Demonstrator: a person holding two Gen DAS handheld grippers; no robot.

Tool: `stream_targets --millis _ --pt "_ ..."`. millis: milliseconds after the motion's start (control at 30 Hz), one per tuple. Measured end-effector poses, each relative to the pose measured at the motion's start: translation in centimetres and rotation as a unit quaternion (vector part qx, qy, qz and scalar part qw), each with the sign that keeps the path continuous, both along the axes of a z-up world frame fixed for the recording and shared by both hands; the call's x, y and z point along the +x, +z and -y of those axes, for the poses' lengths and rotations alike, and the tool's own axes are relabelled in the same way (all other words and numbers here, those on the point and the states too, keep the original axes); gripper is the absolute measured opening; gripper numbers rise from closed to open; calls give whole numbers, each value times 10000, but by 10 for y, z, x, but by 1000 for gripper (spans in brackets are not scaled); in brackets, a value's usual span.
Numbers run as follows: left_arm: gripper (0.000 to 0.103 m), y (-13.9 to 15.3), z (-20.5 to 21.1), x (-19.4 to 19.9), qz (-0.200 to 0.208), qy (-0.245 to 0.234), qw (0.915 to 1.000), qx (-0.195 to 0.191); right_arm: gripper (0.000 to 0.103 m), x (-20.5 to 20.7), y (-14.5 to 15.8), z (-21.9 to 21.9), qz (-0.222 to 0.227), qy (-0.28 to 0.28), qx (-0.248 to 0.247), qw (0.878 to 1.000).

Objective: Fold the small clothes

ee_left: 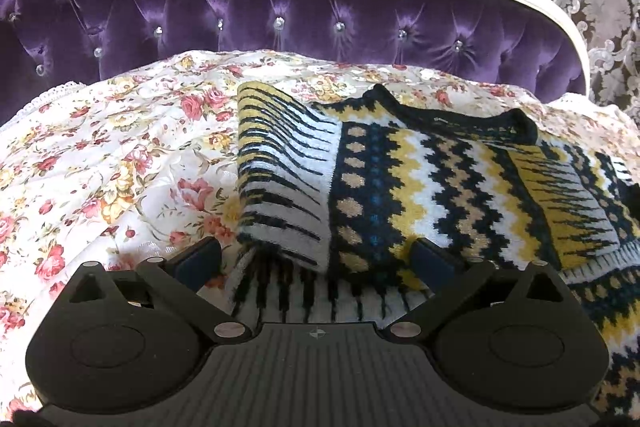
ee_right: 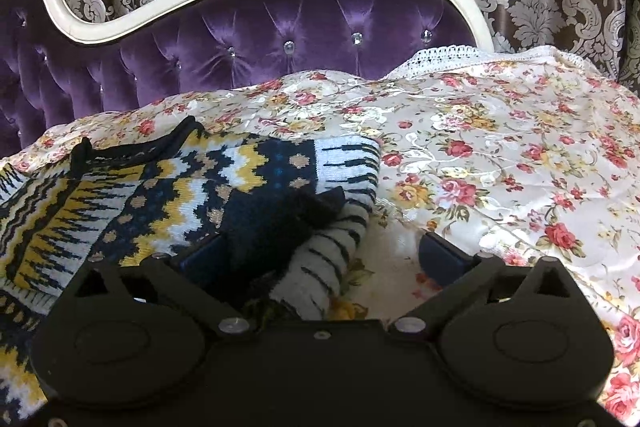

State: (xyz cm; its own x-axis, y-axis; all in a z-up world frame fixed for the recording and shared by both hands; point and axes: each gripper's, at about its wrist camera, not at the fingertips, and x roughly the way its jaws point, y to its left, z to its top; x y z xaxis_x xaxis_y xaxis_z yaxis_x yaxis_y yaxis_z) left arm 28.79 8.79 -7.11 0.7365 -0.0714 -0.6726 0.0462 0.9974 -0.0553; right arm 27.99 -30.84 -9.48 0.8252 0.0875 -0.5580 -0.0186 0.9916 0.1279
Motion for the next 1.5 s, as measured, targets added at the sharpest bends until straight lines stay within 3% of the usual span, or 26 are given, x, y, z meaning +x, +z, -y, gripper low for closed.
stream_targets --millis 200,333,567,833,1000,1100,1267,1367,1500 --pt "101 13 -4 -2 -255 62 9994 -210 102 -10 17 11 167 -32 770 9969" --pt "101 36 1 -33 44 98 9996 -269 102 -37 39 5 508 100 708 9961" --pt "101 93 23 -104 607 -278 9978 -48 102 -108 66 -5 614 393 1112 9911" --pt "102 134 29 -193 1040 -485 9929 -318 103 -206 78 -13 622 755 1257 9872" --pt "102 126 25 -231 981 -375 9933 -491 103 -249 71 -19 364 866 1342 9865" --pt "101 111 24 -246 724 -346 9957 -459 103 -268 65 -24 182 915 1459 9849" --pt "101 84 24 -266 336 -337 9980 -420 102 -289 49 -32 -219 1048 1754 9787" --pt "101 72 18 -275 183 -262 9977 -604 102 -298 38 -38 -495 1148 1873 9743" --pt "101 65 14 -287 136 -197 9974 -675 99 -306 23 -45 -833 1252 2005 9681"
